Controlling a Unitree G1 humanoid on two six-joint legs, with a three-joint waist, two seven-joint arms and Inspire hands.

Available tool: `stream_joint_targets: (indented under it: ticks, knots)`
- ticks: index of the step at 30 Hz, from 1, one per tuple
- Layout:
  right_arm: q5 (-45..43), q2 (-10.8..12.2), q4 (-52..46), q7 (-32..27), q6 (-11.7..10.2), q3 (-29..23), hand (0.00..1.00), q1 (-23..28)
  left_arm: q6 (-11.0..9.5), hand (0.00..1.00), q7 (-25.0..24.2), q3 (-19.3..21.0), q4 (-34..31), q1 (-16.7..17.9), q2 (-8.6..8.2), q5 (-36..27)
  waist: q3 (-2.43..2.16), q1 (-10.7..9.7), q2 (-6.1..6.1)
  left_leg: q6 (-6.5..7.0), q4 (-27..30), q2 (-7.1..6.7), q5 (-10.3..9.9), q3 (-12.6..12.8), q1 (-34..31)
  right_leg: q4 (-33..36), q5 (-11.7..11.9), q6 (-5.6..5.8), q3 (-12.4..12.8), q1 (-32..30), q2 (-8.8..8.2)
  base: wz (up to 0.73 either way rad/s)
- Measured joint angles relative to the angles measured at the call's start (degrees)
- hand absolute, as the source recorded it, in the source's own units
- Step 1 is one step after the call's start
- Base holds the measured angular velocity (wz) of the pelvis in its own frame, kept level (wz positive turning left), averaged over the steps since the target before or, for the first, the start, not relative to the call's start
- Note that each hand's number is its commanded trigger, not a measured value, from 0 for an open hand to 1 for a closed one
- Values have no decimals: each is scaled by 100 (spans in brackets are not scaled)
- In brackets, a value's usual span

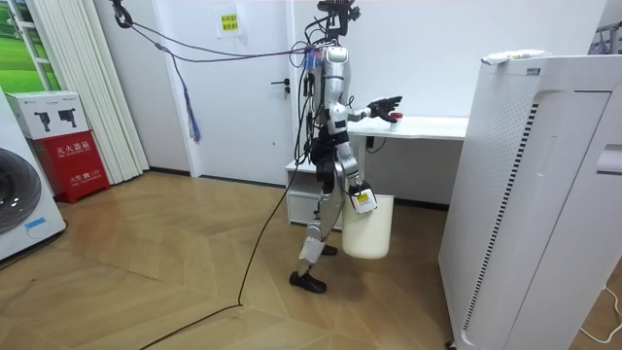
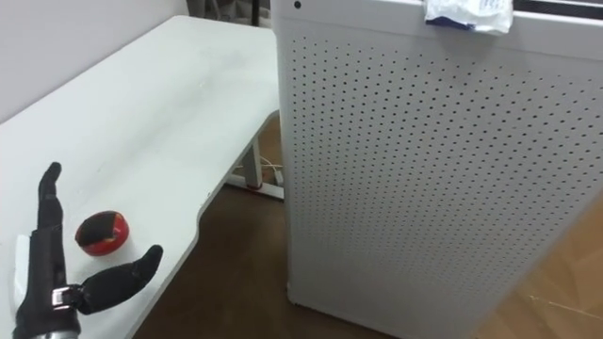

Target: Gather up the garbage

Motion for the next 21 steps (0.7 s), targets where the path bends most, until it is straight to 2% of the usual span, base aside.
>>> stream_joint_targets:
  ticks: [8, 14, 19, 21]
  knots:
    - [-227, 19, -58, 0, -3, -1, 100, 34, -1, 0, -3, -3, 227, 41, -27, -729, 24, -1, -80, 0, -21, -1, 0, 3, 2, 2, 0, 0, 30, -11, 0, -1]
    - [-324, 39, -209, 29, -7, -5, 100, 94, -2, 0, -42, 2, 318, 40, -45, -918, -18, 1, -147, 0, -21, -2, 0, 4, -8, 6, 0, 0, 33, -15, -1, 0]
    - [-326, 41, -218, 71, -6, 0, 100, 105, -3, 0, -87, -29, 465, 39, -47, -1491, -12, -20, -137, 0, -27, -1, 0, 14, 74, -1, 0, 0, 53, 58, -1, -2]
    - [-316, 39, -268, 76, 13, 13, 100, 123, -3, 0, -106, -136, 706, 27, -48, -1949, -12, -27, -124, 0, -29, -1, 0, 35, 91, -4, 0, 0, 62, 76, -2, 0]
